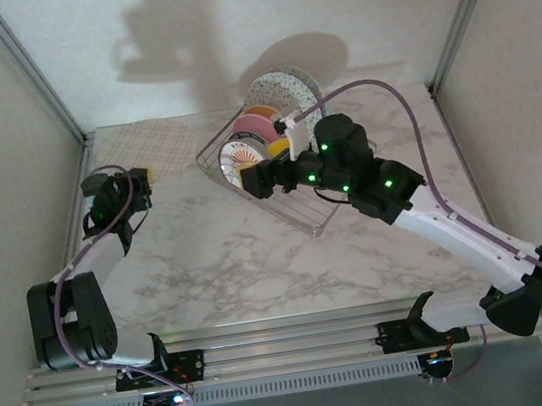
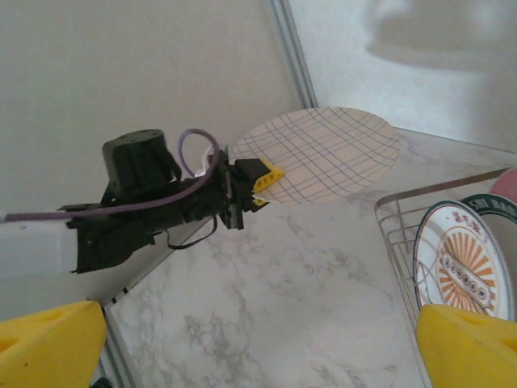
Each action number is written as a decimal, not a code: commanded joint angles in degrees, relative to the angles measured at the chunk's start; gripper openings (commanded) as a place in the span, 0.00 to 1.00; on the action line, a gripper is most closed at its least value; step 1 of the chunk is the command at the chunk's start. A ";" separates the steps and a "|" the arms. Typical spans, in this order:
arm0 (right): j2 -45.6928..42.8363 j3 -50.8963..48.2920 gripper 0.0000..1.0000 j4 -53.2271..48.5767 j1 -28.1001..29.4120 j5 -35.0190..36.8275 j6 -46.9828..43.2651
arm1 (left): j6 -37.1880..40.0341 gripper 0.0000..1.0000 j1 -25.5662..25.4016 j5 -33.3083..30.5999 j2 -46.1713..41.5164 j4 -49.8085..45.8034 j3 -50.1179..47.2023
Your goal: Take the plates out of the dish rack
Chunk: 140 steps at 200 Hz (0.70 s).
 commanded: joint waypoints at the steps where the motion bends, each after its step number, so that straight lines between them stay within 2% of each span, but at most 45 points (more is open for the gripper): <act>1: 1.35 3.33 0.99 1.58 1.18 0.68 -4.31 | 1.34 0.00 1.43 -0.47 3.02 11.47 -0.29; 61: 3.85 5.12 0.99 1.61 1.44 -2.06 -3.44 | 2.22 0.00 2.45 0.75 16.37 16.22 3.60; 140: 3.90 5.28 0.99 0.05 1.48 -1.84 -3.57 | 3.69 0.00 3.95 1.86 27.25 17.83 8.31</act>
